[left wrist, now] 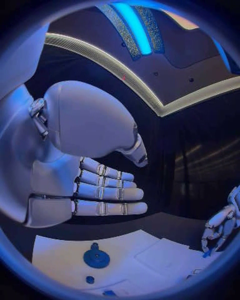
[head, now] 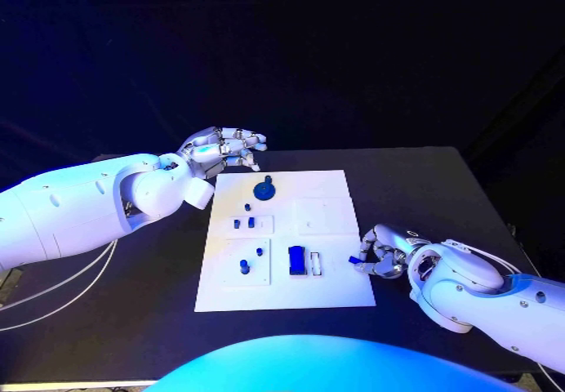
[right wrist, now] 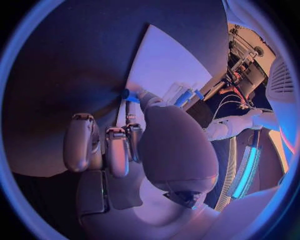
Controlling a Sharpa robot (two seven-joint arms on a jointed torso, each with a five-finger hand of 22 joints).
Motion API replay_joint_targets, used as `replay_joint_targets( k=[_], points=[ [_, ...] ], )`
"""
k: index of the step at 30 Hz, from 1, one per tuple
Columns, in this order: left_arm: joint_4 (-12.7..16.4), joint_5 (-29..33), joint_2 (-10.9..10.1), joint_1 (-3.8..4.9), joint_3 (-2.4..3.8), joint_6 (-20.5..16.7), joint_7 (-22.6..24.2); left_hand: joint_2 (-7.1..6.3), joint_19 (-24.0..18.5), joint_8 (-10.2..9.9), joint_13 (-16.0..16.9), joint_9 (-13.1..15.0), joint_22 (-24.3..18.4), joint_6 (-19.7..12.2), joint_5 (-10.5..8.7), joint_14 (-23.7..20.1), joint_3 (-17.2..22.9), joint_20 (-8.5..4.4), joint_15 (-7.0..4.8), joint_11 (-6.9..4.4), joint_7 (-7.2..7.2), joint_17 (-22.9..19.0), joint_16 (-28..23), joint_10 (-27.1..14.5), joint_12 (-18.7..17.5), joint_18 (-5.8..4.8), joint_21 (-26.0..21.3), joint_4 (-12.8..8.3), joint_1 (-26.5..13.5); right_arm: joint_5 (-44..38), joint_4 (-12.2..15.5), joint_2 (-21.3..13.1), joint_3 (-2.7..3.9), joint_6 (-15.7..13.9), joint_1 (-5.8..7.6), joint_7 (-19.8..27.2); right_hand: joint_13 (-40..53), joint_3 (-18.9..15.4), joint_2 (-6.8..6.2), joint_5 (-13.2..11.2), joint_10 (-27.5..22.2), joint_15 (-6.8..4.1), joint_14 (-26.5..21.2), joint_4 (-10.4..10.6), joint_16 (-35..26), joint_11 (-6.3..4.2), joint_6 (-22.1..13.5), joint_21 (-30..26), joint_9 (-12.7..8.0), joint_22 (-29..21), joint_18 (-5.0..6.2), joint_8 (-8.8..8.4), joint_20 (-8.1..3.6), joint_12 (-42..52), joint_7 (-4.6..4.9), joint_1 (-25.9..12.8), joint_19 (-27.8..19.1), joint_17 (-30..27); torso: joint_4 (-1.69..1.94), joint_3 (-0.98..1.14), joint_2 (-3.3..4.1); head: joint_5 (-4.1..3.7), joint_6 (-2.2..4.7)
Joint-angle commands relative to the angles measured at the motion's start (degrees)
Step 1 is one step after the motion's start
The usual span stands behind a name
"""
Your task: Assemble the parts on the task board
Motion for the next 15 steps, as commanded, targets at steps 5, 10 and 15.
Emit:
replay_joint_targets(
  k=[5, 10, 15],
  points=[
    [0.19, -0.12, 0.01, 0.03, 0.03, 0.88, 0.24, 0.51, 0.46, 0.40, -0.06, -0.10, -0.13, -0.36, 0.20, -0.38, -0.18, 0.08, 0.03, -0.11, 0.18, -0.06, 0.00, -0.49, 0.32, 0.29, -0.42, 0.24, -0.13, 1.96, 1.60, -0.20, -0.51, -1.02, 0.21, -1.89, 8.10, 5.16, 0.15, 0.10, 0.39, -0.20, 5.22, -2.86, 0.57, -0.25, 0.54, 1.32, -0.23, 11.08, -0.50, -0.01, -0.34, 0.60, 0.08, -0.20, 1.53, 10.89, 0.07, 0.04, 0.01, -0.04, 0.00],
    [0.25, -0.15, -0.04, 0.03, 0.03, 0.76, 0.21, 0.51, 0.46, 0.40, -0.06, -0.10, -0.13, -0.36, 0.20, -0.38, -0.18, 0.08, 0.03, -0.11, 0.18, -0.06, 0.00, -0.49, 0.32, 0.29, -0.42, 0.24, -0.13, 5.18, 3.17, 0.12, -0.47, -2.94, 0.90, -1.02, 8.62, 6.31, 0.01, 0.01, 0.88, -0.23, 5.27, -2.82, 0.67, -0.27, 0.60, 1.85, -0.22, 11.19, -0.58, -0.14, -0.35, 1.23, 0.03, -1.67, 1.70, 11.12, -0.02, 0.12, 0.05, 0.11, 0.00],
    [0.36, -0.24, -0.05, 0.04, 0.02, 0.44, 0.15, 0.60, 0.50, 0.42, -0.06, -0.10, -0.16, -0.35, 0.21, -0.39, -0.15, 0.07, 0.02, -0.11, 0.17, -0.06, 0.01, -0.50, 0.34, 0.29, -0.46, 0.23, -0.03, 8.59, 4.20, 1.21, -0.45, -3.60, 1.27, -0.42, 8.93, 6.85, -0.20, -0.02, 1.18, -0.24, 5.27, -2.75, 0.67, -0.31, 0.75, 1.89, -0.16, 11.20, -0.58, -0.13, -0.36, 1.61, -0.03, -2.69, 1.71, 11.12, 0.06, 0.03, 0.11, 0.13, 0.00]
  ],
)
